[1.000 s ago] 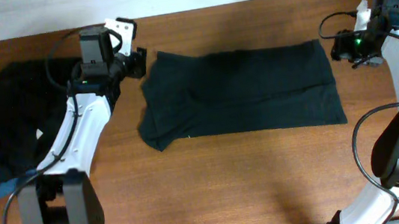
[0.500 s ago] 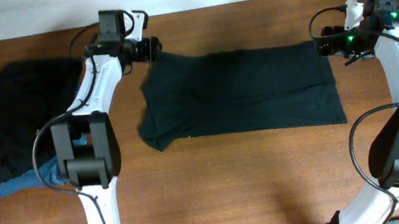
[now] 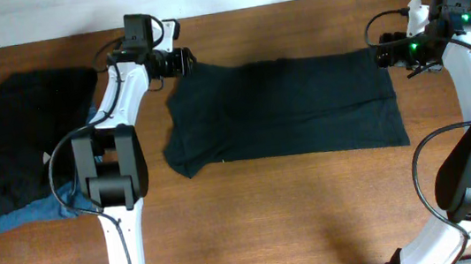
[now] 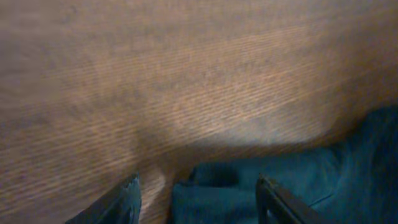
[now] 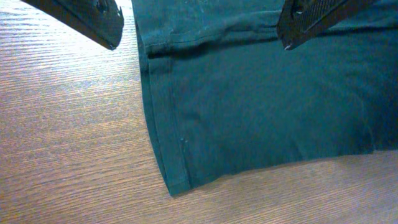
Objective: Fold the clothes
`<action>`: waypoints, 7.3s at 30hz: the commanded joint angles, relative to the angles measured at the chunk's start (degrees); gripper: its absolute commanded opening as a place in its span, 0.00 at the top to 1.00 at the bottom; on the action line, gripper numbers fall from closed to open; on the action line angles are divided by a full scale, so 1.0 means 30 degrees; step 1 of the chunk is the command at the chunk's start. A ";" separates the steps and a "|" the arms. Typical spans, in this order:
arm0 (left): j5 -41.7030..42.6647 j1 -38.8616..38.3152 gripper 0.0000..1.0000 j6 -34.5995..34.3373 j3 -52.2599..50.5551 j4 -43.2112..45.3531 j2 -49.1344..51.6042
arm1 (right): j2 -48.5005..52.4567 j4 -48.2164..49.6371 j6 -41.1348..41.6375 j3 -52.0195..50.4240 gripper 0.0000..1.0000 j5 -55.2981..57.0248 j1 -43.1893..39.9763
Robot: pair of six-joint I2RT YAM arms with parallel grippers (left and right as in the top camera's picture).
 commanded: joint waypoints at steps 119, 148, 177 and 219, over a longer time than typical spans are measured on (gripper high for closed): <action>0.4495 0.0036 0.99 -0.0124 0.0430 -0.2237 -0.2113 | 0.8881 1.2284 0.0401 0.0204 0.96 -0.0372 0.0073; 0.2783 0.0335 0.99 -0.0117 0.0430 -0.4422 -0.3912 | 0.4153 0.6921 0.0401 0.0364 0.96 0.0780 0.0036; 0.1384 0.0291 0.99 0.0036 0.0430 -0.9092 -0.3927 | 0.3708 0.0459 0.2040 0.1741 0.96 0.0714 -0.1763; 0.1392 0.0160 1.00 0.0029 0.0430 -1.7529 -0.3927 | 0.3789 -0.2433 0.0889 0.1654 0.55 0.0794 -0.1807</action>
